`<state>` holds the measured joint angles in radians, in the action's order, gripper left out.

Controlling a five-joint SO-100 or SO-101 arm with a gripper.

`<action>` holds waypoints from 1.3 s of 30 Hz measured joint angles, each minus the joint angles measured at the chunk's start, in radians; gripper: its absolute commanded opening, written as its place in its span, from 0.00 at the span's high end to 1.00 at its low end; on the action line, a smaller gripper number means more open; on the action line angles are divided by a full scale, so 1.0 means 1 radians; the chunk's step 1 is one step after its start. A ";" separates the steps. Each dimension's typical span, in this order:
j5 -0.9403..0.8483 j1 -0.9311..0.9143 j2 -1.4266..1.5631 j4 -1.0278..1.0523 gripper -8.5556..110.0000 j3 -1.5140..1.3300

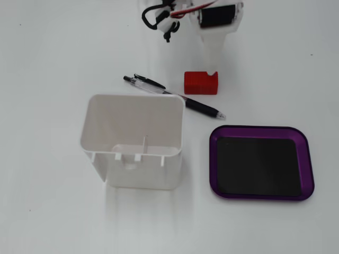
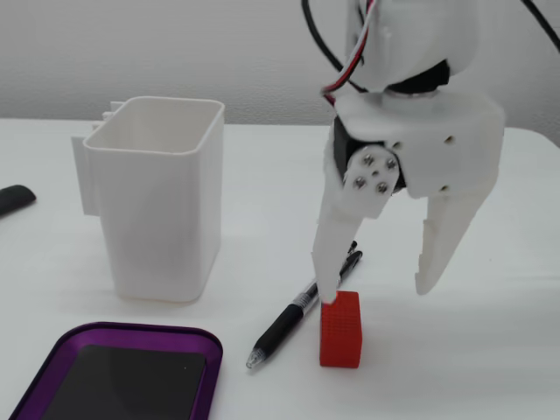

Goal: Pick up the cube and place it in the box.

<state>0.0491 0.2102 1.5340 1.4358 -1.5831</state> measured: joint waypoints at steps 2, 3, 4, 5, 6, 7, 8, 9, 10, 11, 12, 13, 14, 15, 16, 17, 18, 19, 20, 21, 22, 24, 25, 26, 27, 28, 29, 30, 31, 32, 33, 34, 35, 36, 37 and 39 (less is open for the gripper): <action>0.020 0.008 -0.026 0.000 0.73 0.018; 0.028 0.006 -0.035 0.000 0.73 0.023; 0.032 0.002 -0.040 -0.012 0.73 0.026; 0.035 -0.006 -0.041 -0.031 0.73 0.026; 0.037 -0.009 -0.041 -0.051 0.73 0.026; 0.037 -0.009 -0.041 -0.067 0.73 0.026; 0.037 -0.009 -0.041 -0.080 0.73 0.026; 0.037 -0.006 -0.041 -0.089 0.73 0.026; 0.037 -0.002 -0.041 -0.100 0.73 0.026; 0.037 0.000 -0.041 -0.112 0.73 0.023; 0.037 0.000 -0.041 -0.130 0.73 0.017; 0.037 -0.006 -0.041 -0.144 0.73 0.006; 0.037 -0.015 -0.041 -0.155 0.73 -0.005; 0.037 -0.026 -0.041 -0.166 0.73 -0.020; 0.037 -0.040 -0.041 -0.176 0.73 -0.035; 0.037 -0.052 -0.041 -0.189 0.73 -0.054; 0.037 -0.058 -0.041 -0.201 0.73 -0.074; 0.037 -0.066 -0.041 -0.209 0.73 -0.092; 0.037 -0.069 -0.041 -0.221 0.73 -0.109; 0.037 -0.074 -0.041 -0.238 0.73 -0.126; 0.037 -0.080 -0.041 -0.245 0.73 -0.138; 0.037 -0.094 -0.041 -0.256 0.73 -0.158; 0.037 -0.100 -0.041 -0.265 0.73 -0.166; 0.037 -0.101 -0.041 -0.272 0.73 -0.172; 0.037 -0.101 -0.041 -0.278 0.74 -0.178; 0.037 -0.100 -0.041 -0.282 0.75 -0.184; 0.037 -0.095 -0.041 -0.287 0.78 -0.189; 0.037 -0.091 -0.041 -0.293 0.81 -0.189; 0.037 -0.091 -0.041 -0.301 0.85 -0.190; 0.037 -0.091 -0.041 -0.305 0.89 -0.190; 0.037 -0.091 -0.041 -0.308 0.93 -0.190; 0.040 -0.094 -0.041 -0.311 0.94 -0.190; 0.038 -0.095 -0.041 -0.310 0.93 -0.192; 0.038 -0.097 -0.041 -0.308 0.93 -0.192; 0.037 -0.097 -0.041 -0.310 0.93 -0.192; 0.037 -0.100 -0.041 -0.316 0.93 -0.192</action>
<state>0.0859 0.1104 1.4926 1.1198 -1.7748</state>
